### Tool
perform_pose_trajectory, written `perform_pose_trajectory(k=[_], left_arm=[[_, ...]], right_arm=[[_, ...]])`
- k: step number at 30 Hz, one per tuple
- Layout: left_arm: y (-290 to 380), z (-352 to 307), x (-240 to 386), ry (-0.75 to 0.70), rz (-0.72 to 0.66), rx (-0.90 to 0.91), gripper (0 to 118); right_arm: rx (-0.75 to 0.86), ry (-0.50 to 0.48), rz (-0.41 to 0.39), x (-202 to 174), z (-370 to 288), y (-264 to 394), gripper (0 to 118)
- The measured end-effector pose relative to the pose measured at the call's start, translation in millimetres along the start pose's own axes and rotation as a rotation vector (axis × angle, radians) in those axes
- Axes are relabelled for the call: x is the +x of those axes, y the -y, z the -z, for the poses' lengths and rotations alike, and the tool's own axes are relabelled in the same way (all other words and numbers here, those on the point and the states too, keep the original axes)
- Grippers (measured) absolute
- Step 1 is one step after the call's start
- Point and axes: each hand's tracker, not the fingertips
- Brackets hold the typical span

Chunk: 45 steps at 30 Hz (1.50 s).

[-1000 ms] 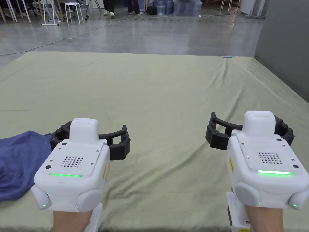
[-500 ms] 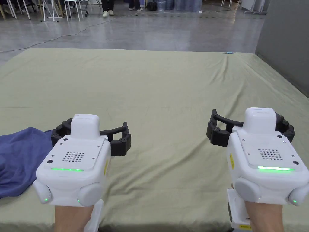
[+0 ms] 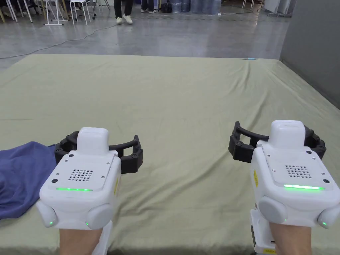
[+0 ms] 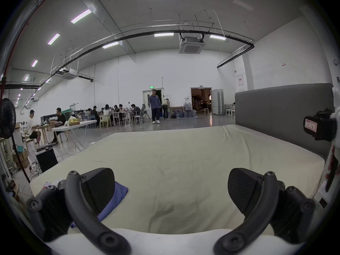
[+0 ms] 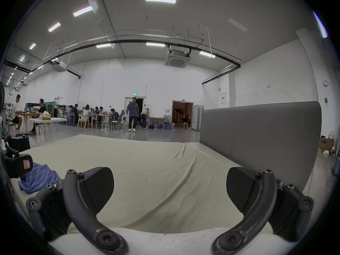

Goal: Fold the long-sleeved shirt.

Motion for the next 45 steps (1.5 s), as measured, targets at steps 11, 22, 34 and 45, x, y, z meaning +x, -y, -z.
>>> perform_pose_trajectory(k=[11, 22, 34, 45], left_arm=[[-2.1, -2.7, 1.4, -0.039, -0.007, -0.017, 0], [-6.2, -18.1, -27.1, -0.140, -0.008, -0.001, 0], [-7.3, -70.0, -137.8, -0.551, -0.051, -0.068, 0], [-9.8, -2.6, -194.8, -0.449, -0.210, -0.364, 103]], right_arm=[[-0.033, 0.010, 0.009, 0.0, 2.7, -4.1, 0], [-0.031, -0.155, 0.011, -50.7, 11.3, -7.1, 0], [-0.004, -0.577, 0.027, -208.8, 3.2, -10.1, 0], [-0.037, -0.591, 0.040, -215.4, 2.5, 2.7, 0]])
